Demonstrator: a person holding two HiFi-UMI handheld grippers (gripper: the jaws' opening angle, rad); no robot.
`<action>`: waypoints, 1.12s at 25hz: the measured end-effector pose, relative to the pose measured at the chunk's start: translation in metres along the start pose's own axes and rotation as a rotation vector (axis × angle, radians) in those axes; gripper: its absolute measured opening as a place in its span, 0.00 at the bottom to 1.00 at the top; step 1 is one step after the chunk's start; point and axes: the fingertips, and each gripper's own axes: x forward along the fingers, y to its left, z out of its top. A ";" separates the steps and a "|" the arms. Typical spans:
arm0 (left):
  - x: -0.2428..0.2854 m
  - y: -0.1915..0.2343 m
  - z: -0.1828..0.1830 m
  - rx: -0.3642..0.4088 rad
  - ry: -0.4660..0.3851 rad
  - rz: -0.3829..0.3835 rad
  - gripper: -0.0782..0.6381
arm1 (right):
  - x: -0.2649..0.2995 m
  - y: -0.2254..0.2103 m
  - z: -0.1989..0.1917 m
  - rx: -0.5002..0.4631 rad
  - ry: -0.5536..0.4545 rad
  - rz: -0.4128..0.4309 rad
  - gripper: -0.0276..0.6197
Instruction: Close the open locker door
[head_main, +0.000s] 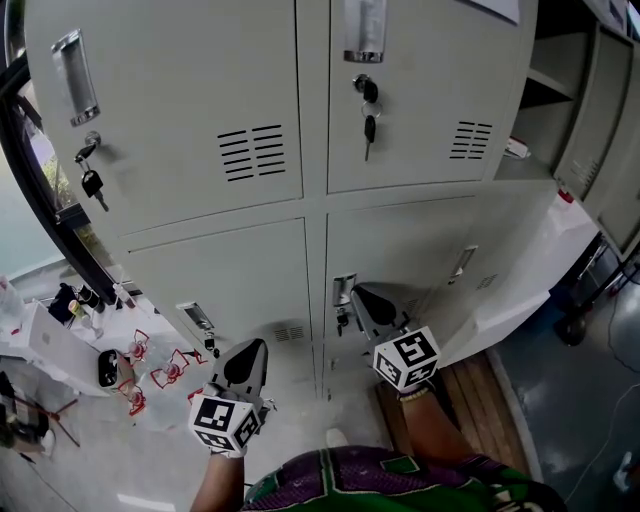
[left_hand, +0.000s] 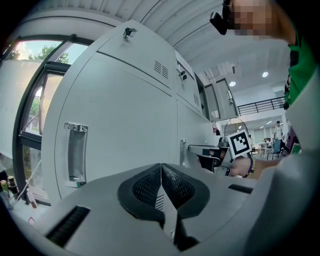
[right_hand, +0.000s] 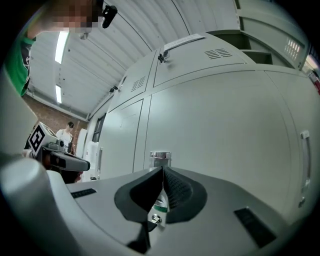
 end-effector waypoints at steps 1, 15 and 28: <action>-0.002 -0.001 -0.001 -0.001 0.001 -0.001 0.14 | -0.002 0.001 0.000 -0.004 0.001 -0.005 0.03; -0.039 -0.013 -0.014 -0.030 0.005 -0.015 0.14 | -0.046 0.023 -0.009 -0.006 0.040 -0.061 0.03; -0.054 -0.022 -0.017 -0.023 -0.021 -0.069 0.14 | -0.107 0.033 -0.012 -0.017 0.050 -0.174 0.03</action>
